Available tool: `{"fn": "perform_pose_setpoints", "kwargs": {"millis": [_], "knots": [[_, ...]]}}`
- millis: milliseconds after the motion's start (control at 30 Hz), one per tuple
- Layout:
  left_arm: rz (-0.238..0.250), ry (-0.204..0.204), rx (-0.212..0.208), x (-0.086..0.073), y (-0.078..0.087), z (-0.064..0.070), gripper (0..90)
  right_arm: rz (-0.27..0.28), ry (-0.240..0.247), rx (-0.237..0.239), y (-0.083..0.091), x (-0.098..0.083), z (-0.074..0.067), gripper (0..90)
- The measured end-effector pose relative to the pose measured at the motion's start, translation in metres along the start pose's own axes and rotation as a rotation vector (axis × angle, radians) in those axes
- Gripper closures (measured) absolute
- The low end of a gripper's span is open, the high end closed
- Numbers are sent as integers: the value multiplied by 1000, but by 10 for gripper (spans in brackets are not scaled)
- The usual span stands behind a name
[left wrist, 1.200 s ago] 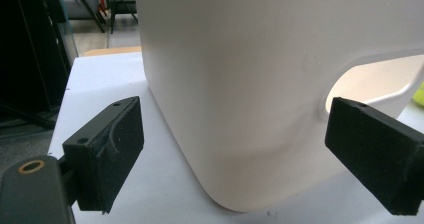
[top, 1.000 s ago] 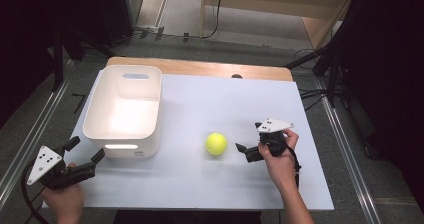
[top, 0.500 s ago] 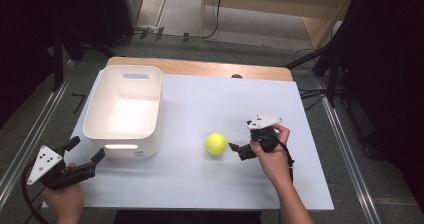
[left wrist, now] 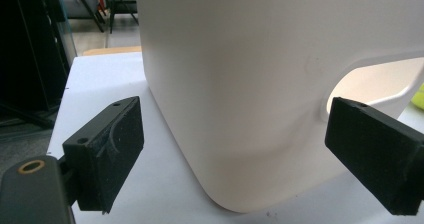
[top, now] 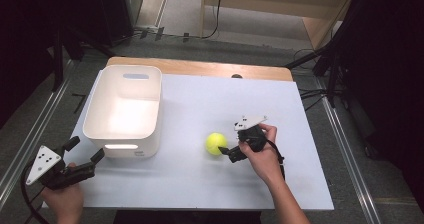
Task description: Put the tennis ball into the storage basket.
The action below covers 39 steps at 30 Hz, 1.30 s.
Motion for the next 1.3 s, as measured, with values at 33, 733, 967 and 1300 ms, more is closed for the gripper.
{"fn": "perform_pose_setpoints", "kwargs": {"millis": [33,733,967,1300], "knots": [[-1,-1,1,0,0,0,85,-4,13,10,-2,2,-2,0],[-1,2,1,0,0,0,86,-103,9,82,-23,3,-23,62],[-4,2,3,0,0,0,85,-119,17,40,-28,3,-23,182],[-4,3,3,0,0,0,85,-159,14,31,-35,0,-25,225]]}}
Point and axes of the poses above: each handheld gripper's, and its own axes: y roughly backward along the jaws, x roughly out of its top, z roughly to its right, the point moved 9 cm from there along -y, roughly forward along the jaws, and after that the axes turned 9 degrees about -x, right-handed, at the moved point
